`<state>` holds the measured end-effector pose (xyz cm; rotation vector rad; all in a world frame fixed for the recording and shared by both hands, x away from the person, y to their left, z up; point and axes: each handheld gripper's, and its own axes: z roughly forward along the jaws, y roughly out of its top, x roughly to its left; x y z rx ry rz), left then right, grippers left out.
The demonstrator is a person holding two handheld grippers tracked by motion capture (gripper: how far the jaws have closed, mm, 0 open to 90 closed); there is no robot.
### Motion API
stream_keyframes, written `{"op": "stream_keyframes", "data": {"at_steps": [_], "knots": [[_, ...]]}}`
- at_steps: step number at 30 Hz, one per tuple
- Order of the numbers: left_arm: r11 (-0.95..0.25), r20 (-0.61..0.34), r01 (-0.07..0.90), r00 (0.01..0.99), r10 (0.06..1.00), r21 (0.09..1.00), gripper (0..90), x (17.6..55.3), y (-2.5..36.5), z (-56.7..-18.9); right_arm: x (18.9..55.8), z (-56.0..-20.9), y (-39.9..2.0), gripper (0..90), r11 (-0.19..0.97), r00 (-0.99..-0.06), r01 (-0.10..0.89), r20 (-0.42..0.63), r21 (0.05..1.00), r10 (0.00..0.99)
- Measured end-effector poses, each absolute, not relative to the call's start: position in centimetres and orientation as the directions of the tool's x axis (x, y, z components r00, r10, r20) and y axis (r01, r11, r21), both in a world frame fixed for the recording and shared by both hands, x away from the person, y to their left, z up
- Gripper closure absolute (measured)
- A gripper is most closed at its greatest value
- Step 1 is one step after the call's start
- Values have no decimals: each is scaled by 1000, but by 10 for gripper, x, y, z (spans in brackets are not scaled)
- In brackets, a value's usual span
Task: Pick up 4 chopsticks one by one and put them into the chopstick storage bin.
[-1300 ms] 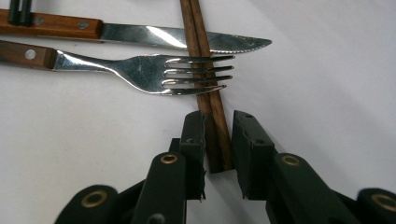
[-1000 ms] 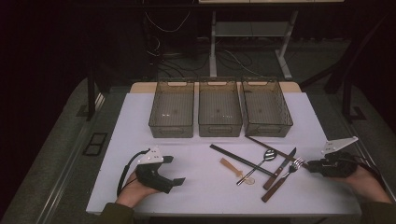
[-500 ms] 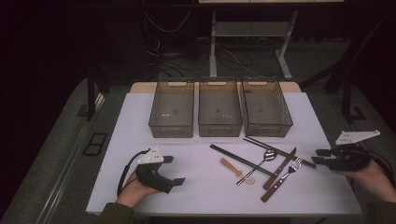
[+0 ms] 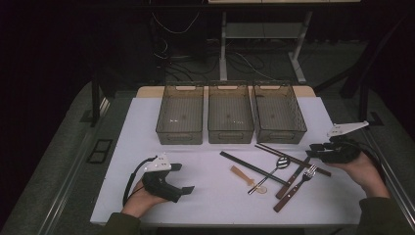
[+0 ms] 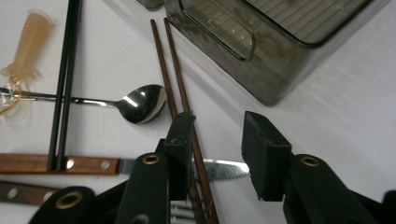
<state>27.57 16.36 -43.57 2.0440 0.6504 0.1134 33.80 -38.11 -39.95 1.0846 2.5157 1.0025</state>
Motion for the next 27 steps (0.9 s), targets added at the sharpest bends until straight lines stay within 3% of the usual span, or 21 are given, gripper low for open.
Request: {"op": "stream_keyframes", "data": {"at_steps": [12, 27], "knots": [[-410, -171, 396, 857, 486, 821, 65, 275, 163, -436, 354, -421, -357, 749, 569, -741, 556, 49, 606, 670], [-409, -155, 380, 860, 485, 830, 62, 276, 164, -436, 356, -432, -352, 780, 614, -762, 550, 41, 566, 646]]}}
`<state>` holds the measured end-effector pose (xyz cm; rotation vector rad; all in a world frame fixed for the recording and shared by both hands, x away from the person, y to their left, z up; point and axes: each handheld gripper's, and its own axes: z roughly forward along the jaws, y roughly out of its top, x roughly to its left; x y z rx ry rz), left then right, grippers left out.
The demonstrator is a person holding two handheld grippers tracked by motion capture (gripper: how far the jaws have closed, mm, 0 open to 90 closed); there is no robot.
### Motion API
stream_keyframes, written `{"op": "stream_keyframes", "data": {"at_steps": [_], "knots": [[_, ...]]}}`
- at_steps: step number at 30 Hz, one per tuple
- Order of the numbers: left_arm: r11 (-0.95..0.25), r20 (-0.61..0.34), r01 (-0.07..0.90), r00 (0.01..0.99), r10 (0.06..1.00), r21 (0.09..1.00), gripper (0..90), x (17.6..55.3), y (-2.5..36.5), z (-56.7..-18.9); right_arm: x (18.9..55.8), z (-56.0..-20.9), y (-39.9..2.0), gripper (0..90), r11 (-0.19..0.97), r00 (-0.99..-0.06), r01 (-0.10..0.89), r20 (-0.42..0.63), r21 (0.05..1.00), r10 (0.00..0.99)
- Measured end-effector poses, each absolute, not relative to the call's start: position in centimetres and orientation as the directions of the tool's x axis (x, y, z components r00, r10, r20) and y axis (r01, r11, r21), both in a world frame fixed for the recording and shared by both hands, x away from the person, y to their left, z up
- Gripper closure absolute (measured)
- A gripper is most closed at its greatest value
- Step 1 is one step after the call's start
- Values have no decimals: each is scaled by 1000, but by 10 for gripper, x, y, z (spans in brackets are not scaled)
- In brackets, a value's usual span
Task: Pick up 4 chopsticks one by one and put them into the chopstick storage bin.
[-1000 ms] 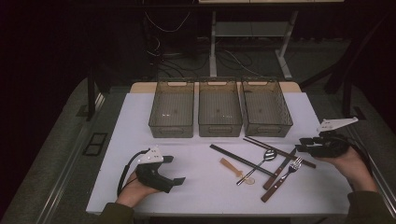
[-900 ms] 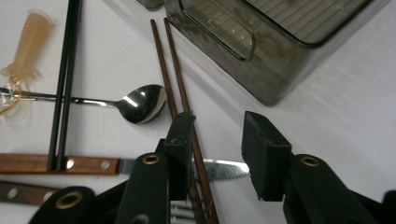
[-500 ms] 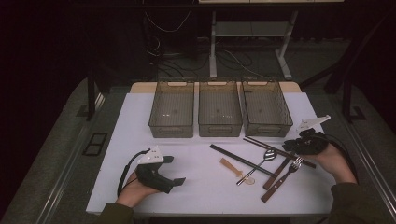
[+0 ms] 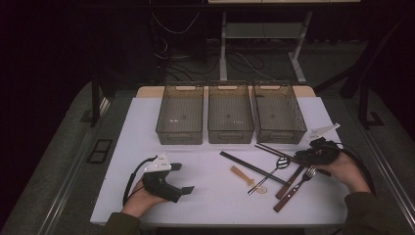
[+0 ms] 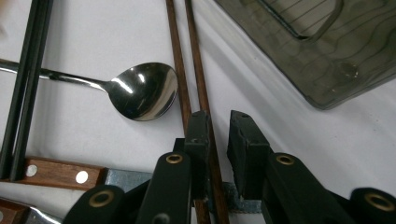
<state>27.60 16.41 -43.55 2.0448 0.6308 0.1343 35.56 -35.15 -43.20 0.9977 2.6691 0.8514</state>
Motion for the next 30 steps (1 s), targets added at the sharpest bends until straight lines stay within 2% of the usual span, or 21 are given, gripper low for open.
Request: {"op": "stream_keyframes", "data": {"at_steps": [9, 20, 30], "knots": [[-396, -160, 387, 852, 498, 832, 9, 278, 164, -436, 357, -436, -353, 790, 627, -762, 549, 23, 553, 647], [-400, -158, 385, 855, 494, 832, 6, 277, 163, -436, 357, -438, -354, 826, 645, -775, 528, 4, 553, 632], [-405, -160, 383, 859, 486, 830, 6, 276, 162, -437, 358, -437, -354, 847, 688, -817, 474, -18, 549, 576]]}}
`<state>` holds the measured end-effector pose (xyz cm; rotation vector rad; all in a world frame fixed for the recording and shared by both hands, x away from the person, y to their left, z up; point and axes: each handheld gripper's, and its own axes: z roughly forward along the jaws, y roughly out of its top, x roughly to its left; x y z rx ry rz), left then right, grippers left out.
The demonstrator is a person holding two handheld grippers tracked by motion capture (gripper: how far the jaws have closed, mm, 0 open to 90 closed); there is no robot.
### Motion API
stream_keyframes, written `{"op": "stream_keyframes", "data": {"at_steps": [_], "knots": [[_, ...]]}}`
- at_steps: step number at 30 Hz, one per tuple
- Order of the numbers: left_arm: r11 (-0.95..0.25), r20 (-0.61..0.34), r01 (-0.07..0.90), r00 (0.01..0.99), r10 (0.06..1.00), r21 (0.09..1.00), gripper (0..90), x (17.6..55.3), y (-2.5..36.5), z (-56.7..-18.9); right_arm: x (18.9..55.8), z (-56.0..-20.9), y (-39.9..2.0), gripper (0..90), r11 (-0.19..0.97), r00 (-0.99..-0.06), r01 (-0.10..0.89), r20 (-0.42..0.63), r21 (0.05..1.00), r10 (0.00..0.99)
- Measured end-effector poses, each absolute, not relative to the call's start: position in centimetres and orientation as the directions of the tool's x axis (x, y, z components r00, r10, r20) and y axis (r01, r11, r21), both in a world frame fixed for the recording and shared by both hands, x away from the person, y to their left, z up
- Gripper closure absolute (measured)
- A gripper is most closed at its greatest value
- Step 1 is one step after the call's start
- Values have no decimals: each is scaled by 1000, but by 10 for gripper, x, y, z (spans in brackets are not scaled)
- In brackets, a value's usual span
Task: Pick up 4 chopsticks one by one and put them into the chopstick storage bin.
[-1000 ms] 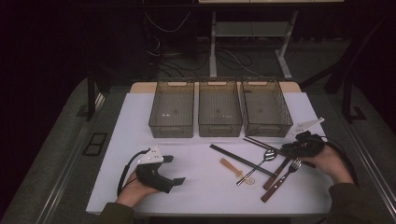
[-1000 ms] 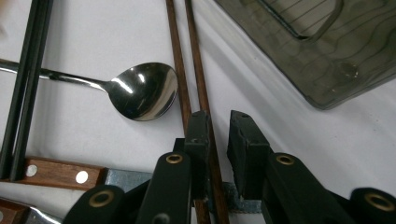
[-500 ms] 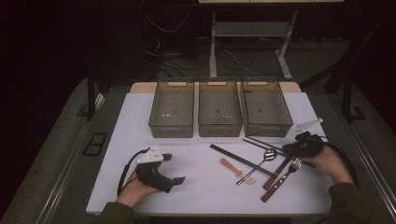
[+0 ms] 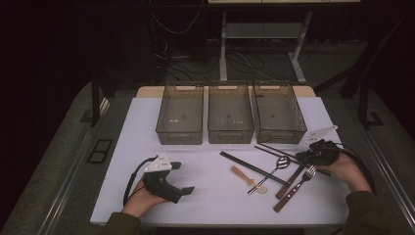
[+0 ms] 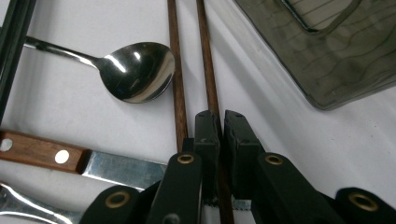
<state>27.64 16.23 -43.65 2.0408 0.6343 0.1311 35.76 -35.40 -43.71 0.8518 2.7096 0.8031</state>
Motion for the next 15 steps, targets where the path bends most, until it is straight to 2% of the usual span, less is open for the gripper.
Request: {"op": "stream_keyframes", "data": {"at_steps": [7, 15], "knots": [[-407, -159, 381, 861, 483, 830, 6, 276, 162, -437, 355, -434, -357, 852, 702, -828, 466, -15, 538, 561], [-406, -160, 381, 861, 482, 830, 6, 276, 162, -436, 351, -425, -364, 853, 684, -829, 457, -6, 569, 560]]}}
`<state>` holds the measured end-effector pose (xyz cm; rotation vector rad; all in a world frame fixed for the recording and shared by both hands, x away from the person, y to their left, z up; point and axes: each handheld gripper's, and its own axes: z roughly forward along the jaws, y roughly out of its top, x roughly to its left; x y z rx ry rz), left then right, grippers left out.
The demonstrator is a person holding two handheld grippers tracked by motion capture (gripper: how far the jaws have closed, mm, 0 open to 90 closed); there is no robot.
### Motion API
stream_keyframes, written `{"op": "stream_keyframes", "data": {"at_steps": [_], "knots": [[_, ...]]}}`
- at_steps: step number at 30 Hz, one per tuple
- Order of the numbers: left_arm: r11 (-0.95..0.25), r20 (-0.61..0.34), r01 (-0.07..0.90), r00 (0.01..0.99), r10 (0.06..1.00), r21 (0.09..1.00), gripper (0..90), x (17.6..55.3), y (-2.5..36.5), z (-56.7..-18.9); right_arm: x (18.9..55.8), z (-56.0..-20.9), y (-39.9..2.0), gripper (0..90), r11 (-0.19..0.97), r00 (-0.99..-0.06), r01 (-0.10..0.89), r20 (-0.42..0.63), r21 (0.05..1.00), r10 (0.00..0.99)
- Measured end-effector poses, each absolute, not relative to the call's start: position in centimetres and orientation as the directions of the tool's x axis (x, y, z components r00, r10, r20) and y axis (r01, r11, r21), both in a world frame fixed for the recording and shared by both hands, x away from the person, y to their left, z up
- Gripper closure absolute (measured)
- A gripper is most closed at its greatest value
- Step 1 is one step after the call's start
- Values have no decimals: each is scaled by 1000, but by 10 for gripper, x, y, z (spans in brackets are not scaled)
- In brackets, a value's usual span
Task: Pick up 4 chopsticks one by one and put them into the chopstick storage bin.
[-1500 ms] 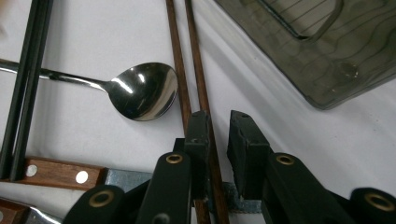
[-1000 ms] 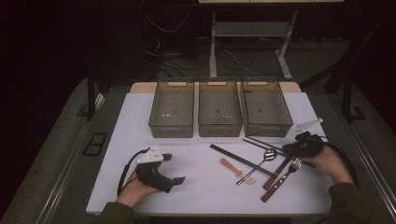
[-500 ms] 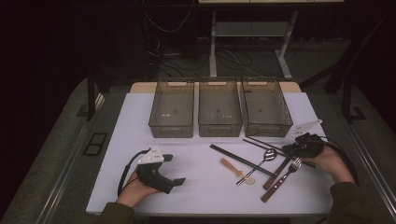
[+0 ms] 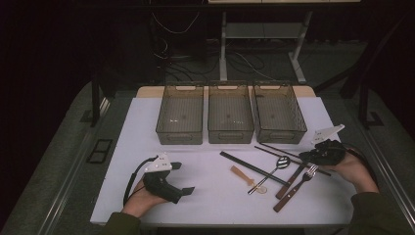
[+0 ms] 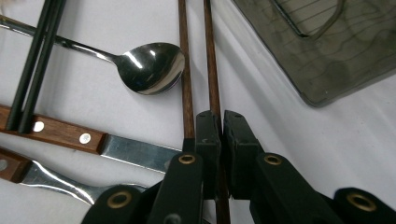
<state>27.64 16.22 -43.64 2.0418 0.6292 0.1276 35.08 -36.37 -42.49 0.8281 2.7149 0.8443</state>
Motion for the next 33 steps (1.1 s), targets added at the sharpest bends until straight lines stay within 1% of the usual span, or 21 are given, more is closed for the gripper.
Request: {"op": "stream_keyframes", "data": {"at_steps": [20, 33], "knots": [[-404, -159, 378, 863, 479, 833, 6, 275, 162, -436, 334, -402, -382, 854, 597, -817, 448, 34, 666, 576], [-405, -162, 379, 864, 476, 832, 6, 275, 161, -437, 327, -394, -381, 853, 554, -823, 439, 69, 707, 564]]}}
